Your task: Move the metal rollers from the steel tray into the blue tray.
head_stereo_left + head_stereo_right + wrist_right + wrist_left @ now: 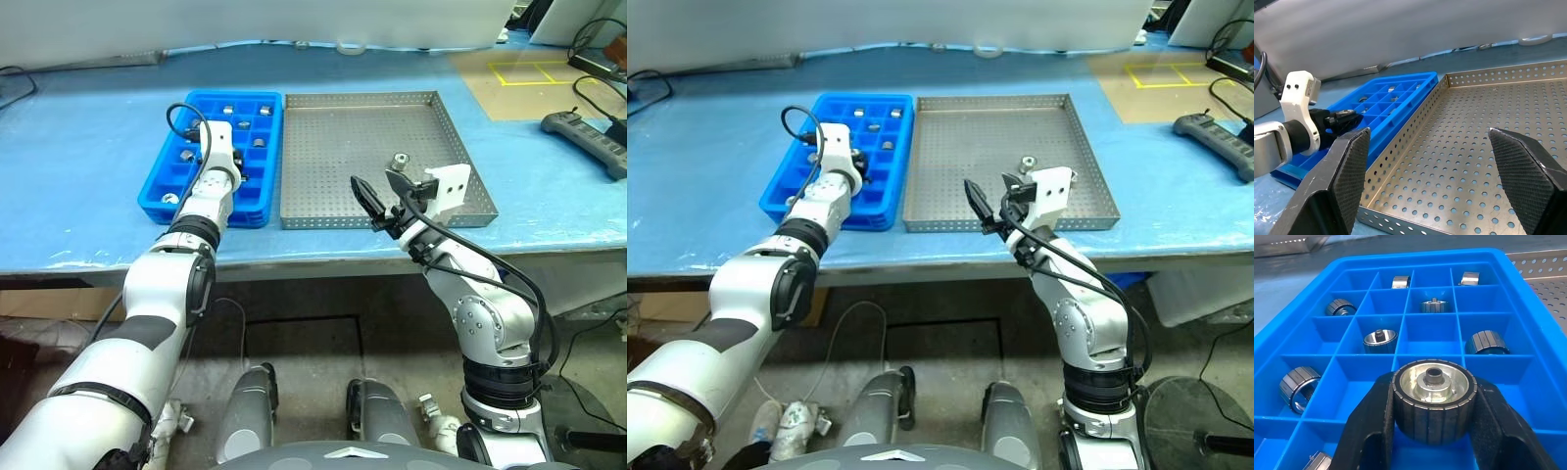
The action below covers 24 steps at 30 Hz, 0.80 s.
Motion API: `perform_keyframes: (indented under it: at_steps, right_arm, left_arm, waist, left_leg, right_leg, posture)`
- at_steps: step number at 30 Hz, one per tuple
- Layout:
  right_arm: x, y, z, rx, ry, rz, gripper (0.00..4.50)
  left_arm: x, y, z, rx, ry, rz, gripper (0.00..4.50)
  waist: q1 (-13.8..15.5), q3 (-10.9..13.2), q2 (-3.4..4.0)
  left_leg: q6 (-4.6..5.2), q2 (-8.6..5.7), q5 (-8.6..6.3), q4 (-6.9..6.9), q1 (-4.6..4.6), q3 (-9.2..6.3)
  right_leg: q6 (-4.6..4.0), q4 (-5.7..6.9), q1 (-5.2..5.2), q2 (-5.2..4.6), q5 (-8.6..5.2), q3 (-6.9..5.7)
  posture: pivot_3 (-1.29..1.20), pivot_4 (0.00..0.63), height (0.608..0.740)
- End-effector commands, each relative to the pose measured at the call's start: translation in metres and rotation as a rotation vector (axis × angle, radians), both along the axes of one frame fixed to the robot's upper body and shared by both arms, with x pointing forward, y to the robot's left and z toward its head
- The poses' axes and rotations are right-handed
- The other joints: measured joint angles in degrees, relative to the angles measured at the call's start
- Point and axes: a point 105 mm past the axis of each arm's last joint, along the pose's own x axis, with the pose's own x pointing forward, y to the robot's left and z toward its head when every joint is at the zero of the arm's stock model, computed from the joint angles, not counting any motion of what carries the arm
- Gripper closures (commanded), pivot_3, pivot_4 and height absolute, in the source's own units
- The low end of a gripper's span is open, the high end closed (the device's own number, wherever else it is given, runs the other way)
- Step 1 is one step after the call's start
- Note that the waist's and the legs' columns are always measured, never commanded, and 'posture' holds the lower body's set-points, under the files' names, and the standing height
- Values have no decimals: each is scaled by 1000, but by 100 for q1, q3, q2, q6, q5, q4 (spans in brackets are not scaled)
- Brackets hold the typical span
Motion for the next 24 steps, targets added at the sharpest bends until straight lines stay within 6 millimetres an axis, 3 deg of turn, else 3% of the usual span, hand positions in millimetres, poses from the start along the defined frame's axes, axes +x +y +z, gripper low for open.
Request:
perform_keyframes:
  at_steps: [1,24]
  right_arm:
    - [-6,3,14,-2,-63,10,467]
    - [-8,4,10,-28,-49,-10,467]
  left_arm:
    - [5,-2,27,9,-61,-1,2761]
    - [6,-17,32,-28,-54,-37,2761]
  waist:
    - [-1,0,0]
    - [-35,0,0]
  left_leg:
    - [0,0,0,0,0,1]
    - [23,14,-13,0,1,31]
  right_leg:
    - [0,0,0,0,0,0]
    - [-1,0,-11,3,2,17]
  posture:
    - [-296,150,740]
    - [-347,150,740]
